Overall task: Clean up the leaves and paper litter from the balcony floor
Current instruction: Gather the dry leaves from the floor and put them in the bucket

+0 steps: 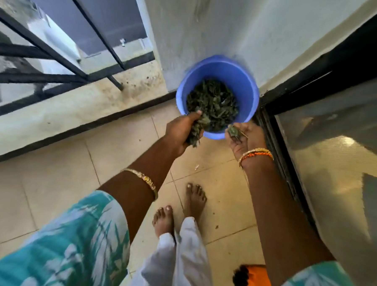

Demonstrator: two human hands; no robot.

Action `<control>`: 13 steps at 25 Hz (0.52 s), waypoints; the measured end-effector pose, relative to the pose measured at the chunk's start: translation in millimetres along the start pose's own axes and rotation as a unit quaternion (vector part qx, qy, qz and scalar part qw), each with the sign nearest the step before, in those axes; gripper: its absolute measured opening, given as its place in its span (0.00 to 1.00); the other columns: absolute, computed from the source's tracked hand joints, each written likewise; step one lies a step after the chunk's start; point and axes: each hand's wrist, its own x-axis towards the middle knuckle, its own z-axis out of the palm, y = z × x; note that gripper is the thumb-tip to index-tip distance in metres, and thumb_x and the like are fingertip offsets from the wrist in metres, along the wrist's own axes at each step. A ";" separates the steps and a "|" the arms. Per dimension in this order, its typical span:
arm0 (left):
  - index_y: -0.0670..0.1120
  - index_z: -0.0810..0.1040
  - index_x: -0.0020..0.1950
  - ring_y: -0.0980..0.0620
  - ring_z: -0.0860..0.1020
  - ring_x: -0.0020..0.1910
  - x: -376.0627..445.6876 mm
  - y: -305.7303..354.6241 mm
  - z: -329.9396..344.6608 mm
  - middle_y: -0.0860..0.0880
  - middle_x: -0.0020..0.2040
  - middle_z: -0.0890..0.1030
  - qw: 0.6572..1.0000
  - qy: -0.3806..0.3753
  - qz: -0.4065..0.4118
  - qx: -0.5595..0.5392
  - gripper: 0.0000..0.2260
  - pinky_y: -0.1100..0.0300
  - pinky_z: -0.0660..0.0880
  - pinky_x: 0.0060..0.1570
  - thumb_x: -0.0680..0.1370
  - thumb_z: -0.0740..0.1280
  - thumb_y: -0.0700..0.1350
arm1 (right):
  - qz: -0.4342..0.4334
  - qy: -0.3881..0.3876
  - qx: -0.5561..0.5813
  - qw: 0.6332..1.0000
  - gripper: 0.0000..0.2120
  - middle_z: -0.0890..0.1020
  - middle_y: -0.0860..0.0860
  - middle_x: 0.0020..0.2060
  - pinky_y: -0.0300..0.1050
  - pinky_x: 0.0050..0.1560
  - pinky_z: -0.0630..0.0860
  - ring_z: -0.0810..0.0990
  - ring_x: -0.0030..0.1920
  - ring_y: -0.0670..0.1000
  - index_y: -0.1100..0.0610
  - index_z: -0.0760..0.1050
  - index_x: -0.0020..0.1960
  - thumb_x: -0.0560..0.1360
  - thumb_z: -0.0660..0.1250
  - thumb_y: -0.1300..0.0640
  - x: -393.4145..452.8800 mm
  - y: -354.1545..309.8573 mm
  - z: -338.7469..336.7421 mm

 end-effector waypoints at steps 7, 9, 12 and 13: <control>0.46 0.70 0.58 0.48 0.77 0.45 38.7 13.0 26.7 0.45 0.46 0.76 0.998 0.007 -0.033 0.050 0.14 0.55 0.77 0.48 0.78 0.64 0.53 | 0.020 -0.022 -0.005 1.000 0.16 0.69 0.57 0.58 0.50 0.67 0.64 0.69 0.61 0.55 0.63 0.69 0.62 0.77 0.58 0.55 57.4 -17.7 16.5; 0.46 0.69 0.58 0.46 0.76 0.48 39.2 14.4 29.9 0.47 0.45 0.74 0.998 0.021 -0.034 0.052 0.13 0.54 0.76 0.50 0.79 0.63 0.52 | 0.022 -0.028 -0.007 0.999 0.22 0.67 0.55 0.59 0.49 0.68 0.62 0.67 0.65 0.55 0.62 0.66 0.68 0.77 0.59 0.55 61.2 -18.9 18.9; 0.46 0.73 0.54 0.47 0.75 0.48 40.1 14.8 28.6 0.47 0.45 0.75 0.992 0.066 0.000 0.108 0.09 0.56 0.76 0.44 0.78 0.63 0.50 | 0.021 -0.028 -0.028 0.999 0.24 0.69 0.54 0.63 0.48 0.66 0.63 0.67 0.67 0.53 0.61 0.64 0.70 0.76 0.60 0.54 63.2 -18.7 19.2; 0.45 0.74 0.52 0.47 0.75 0.46 39.0 14.6 27.3 0.48 0.43 0.75 0.986 0.081 0.025 0.146 0.08 0.55 0.76 0.45 0.78 0.63 0.49 | 0.021 -0.028 -0.041 0.999 0.24 0.70 0.53 0.60 0.48 0.64 0.65 0.71 0.61 0.52 0.60 0.65 0.70 0.76 0.61 0.53 61.8 -19.4 18.9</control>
